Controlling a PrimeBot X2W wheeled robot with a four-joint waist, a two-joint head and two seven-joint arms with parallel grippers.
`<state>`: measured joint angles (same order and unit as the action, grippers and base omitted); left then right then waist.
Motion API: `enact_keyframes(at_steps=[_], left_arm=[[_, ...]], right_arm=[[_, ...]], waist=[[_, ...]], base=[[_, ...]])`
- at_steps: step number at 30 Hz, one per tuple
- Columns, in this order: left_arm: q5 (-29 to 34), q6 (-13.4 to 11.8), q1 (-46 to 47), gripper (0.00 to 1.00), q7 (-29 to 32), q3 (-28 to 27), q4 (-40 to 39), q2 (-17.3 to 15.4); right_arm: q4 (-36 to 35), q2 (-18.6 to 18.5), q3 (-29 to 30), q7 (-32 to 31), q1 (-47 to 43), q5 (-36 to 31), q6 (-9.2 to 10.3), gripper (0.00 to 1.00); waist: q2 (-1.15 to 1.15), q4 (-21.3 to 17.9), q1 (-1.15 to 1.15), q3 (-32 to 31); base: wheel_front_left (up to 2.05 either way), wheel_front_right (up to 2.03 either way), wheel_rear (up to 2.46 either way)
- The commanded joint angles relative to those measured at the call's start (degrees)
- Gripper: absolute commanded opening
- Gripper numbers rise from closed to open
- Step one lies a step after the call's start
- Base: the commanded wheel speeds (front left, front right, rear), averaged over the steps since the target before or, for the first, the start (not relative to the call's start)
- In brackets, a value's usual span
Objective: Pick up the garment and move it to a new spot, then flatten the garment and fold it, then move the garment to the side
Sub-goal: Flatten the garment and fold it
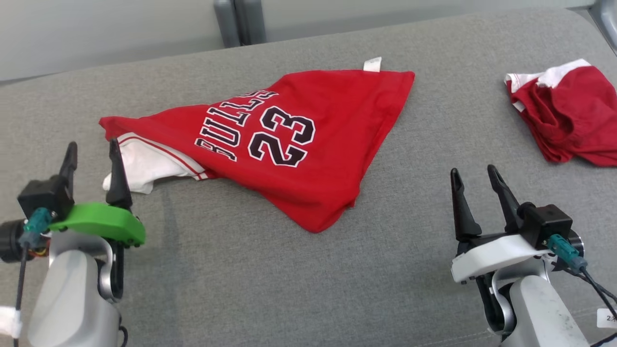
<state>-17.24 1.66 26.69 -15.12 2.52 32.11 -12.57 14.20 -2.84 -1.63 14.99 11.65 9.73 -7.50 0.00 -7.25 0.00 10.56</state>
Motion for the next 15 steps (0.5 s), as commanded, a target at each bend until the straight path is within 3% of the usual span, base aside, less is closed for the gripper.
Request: enact_keyframes(at_steps=[1,15], left_arm=[[0.3,0.2,-2.8,1.00,0.0,-0.3,-1.9,0.7],[2.1,-0.2,-20.0,1.00,0.0,0.3,-16.7,7.7]], right_arm=[[0.4,-0.1,-0.7,0.3,-1.1,0.0,0.02,1.00],[7.6,-0.1,-6.5,0.2,-0.6,-0.7,0.02,1.00]], waist=[[0.00,3.2,0.00,-3.1],[0.00,9.3,0.00,-5.2]], base=[[0.00,0.00,0.00],[0.00,0.00,0.00]])
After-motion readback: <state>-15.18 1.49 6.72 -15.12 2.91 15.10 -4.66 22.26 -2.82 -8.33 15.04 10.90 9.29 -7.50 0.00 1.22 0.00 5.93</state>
